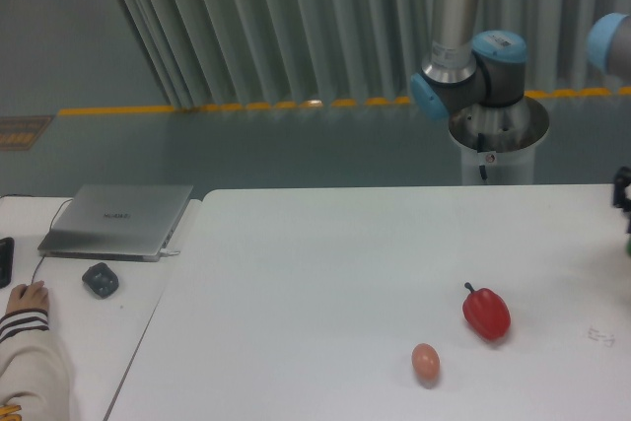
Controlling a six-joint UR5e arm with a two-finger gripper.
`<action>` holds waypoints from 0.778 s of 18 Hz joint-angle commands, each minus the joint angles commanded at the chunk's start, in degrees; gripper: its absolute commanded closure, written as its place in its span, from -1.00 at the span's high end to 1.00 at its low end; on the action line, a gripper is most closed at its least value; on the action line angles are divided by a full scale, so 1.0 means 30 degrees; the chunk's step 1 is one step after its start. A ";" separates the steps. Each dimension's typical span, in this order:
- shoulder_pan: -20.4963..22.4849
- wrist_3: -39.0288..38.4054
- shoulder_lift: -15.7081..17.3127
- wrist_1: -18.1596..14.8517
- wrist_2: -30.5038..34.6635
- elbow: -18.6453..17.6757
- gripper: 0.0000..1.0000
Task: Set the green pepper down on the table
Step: 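Carry the green bell pepper in the gripper and lower it beside the red pepper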
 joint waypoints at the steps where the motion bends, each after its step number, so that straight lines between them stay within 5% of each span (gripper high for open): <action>1: -0.0410 -0.0352 -0.0235 0.0178 0.0001 0.0000 0.12; 9: -0.2668 -0.1879 -0.1437 0.0999 0.0703 -0.0001 0.15; 14: -0.2846 -0.1850 -0.1877 0.1292 0.0762 0.0029 0.25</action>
